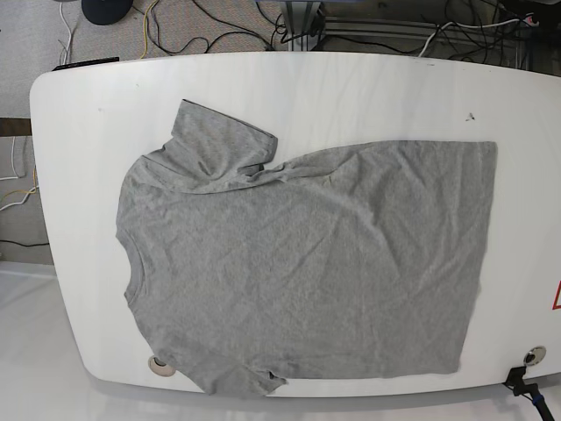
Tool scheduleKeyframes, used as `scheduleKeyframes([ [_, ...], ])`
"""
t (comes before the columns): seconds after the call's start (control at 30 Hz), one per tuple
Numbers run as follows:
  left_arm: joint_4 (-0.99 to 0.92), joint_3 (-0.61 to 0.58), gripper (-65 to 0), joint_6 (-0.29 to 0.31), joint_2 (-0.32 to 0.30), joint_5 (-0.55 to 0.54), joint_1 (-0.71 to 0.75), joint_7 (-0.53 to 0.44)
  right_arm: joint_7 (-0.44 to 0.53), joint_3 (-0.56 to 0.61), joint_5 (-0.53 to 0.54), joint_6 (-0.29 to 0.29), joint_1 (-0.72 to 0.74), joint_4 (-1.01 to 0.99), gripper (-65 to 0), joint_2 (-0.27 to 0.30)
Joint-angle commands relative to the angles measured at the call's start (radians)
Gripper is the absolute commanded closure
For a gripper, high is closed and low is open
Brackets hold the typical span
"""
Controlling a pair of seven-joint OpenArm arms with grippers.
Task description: Fold the T-shirt properly
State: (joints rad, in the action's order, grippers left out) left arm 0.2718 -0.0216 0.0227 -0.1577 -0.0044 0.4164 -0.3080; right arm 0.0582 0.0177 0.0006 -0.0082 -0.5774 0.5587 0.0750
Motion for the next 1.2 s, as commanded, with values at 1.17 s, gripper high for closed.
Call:
scheduleKeyframes([
  [1.17, 1.406, 0.200, 0.0, 0.030, -0.105, -0.138, 0.716, 0.256, -0.053, -0.030, -0.001, -0.026, -0.572, 1.066, 0.0, 0.146],
])
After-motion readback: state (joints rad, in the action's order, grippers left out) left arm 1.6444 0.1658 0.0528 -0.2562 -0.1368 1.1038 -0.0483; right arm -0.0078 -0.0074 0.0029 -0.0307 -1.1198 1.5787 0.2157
